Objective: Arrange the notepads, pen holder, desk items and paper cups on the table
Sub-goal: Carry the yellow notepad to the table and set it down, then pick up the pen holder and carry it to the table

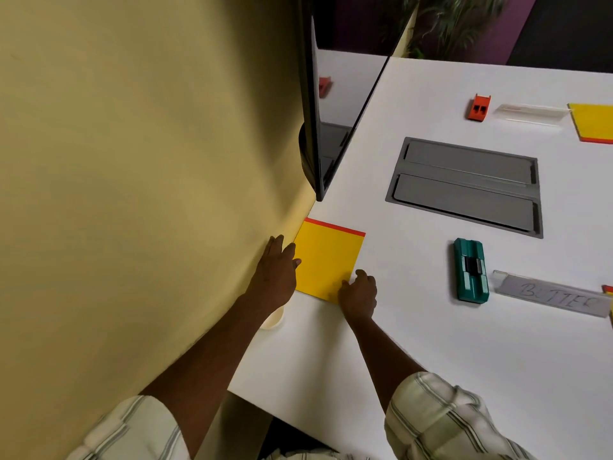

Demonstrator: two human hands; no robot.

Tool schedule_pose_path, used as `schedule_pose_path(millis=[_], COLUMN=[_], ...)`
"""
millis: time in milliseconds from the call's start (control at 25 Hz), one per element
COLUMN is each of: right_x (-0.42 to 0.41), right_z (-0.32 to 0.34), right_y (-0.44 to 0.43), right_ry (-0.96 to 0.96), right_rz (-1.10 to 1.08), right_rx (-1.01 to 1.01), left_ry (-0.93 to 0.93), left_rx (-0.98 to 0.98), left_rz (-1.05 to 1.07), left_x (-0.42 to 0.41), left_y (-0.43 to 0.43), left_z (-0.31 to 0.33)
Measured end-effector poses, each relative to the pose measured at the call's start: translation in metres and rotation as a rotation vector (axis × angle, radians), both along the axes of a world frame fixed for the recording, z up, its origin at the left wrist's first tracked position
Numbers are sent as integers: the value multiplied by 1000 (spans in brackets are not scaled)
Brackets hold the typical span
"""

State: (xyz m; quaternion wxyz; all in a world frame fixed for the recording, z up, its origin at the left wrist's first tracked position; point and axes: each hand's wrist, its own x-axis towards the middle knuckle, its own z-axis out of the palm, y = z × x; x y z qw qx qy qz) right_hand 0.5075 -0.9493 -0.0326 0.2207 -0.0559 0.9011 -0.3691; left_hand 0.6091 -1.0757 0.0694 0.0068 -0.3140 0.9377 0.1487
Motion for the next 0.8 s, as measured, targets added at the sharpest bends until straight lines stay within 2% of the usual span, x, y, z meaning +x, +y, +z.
schedule_pose_path(millis=[160,400,600,800], right_x=[4,22,50,118], right_z=[10,41,79,113], right_y=[17,38,67,113], right_ry=[53,169,254,340], right_rz=[31,35,-15,-156], right_rx=[-17,-43,-89,-172], left_ry=[116,181,282,290], left_rx=[-47,-116,-36,11], left_rz=[54,27,-16,-152], left_x=[5,30,58,114], left_y=[21,45,80,128], left_z=[6,24,48,63])
